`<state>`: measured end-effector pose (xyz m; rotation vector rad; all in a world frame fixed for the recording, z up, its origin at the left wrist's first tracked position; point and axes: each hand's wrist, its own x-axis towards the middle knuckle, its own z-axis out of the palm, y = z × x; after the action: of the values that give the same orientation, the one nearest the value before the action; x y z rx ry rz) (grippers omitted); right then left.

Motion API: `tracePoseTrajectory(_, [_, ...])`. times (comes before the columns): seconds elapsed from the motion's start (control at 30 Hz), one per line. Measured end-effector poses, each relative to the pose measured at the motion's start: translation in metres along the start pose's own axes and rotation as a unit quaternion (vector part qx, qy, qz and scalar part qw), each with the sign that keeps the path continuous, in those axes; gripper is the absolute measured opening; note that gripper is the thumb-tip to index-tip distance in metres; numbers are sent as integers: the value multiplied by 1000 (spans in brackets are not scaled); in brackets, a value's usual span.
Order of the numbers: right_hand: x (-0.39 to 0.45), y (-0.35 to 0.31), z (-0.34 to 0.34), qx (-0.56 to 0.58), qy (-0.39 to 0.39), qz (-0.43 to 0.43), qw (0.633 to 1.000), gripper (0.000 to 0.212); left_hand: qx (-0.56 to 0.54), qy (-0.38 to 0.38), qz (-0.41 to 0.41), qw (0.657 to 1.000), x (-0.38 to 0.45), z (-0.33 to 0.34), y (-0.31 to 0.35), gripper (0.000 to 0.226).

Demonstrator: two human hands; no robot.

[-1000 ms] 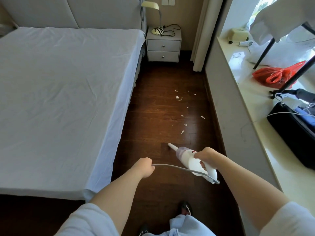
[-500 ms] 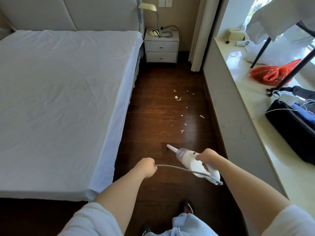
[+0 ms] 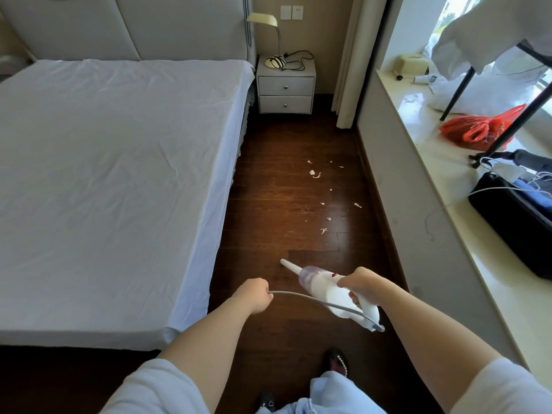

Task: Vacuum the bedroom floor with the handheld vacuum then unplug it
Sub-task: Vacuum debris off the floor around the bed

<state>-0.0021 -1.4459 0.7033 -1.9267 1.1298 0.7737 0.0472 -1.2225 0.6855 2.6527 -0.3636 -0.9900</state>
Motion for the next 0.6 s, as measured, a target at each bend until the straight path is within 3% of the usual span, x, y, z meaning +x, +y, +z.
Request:
tracePoseTrajectory(0.3, [-15,0,35,13,6,-23,1000,37,23,0,1,1000,-10,-10,-29,22])
tracePoseTrajectory(0.6, [-21,62,11,91,66,84,990,37,39,-41,53,997,-13,13,5,23])
